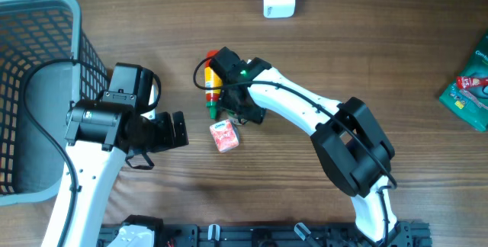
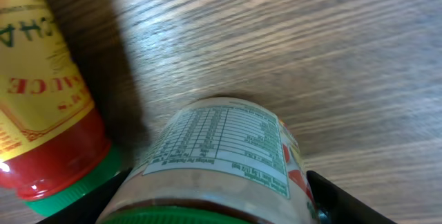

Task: Scan the item barcode
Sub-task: 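Reach the right gripper to the green-lidded jar and grasp it, then lift the jar and hold it in front of the scanner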

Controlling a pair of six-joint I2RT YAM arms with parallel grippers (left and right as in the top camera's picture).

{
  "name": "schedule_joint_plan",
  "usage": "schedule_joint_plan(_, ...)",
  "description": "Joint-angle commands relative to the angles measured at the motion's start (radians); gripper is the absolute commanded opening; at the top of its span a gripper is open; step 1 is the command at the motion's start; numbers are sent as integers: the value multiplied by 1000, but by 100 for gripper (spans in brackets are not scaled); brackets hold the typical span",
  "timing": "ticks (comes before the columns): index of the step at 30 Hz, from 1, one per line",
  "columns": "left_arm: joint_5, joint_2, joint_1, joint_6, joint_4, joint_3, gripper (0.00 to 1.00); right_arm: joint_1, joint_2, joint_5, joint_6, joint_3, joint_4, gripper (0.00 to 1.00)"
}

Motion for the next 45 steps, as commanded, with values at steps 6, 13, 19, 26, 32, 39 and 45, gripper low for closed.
schedule_joint_plan(6, -13, -5, -4, -12, 0, -3, 100, -132, -14, -268, -289, 57, -126, 64)
schedule_joint_plan(13, -13, -5, -5, -12, 0, -3, 100, -383, -212, -430, -637, 73, -426, 64)
schedule_joint_plan(19, -13, -5, -5, -12, 0, -3, 100, -569, -359, -655, -888, 73, -682, 65)
schedule_joint_plan(26, -13, -5, -5, -12, 0, -3, 100, -591, -453, -674, -939, 66, -737, 65)
schedule_joint_plan(32, -13, -5, -5, -12, 0, -3, 100, -591, -537, -673, -940, 66, -737, 65)
schedule_joint_plan(39, -13, -5, -5, -12, 0, -3, 100, -591, -578, -695, -912, 66, -737, 65)
schedule_joint_plan(45, -13, -5, -5, -12, 0, -3, 100, -591, -584, -687, -922, 66, -737, 65)
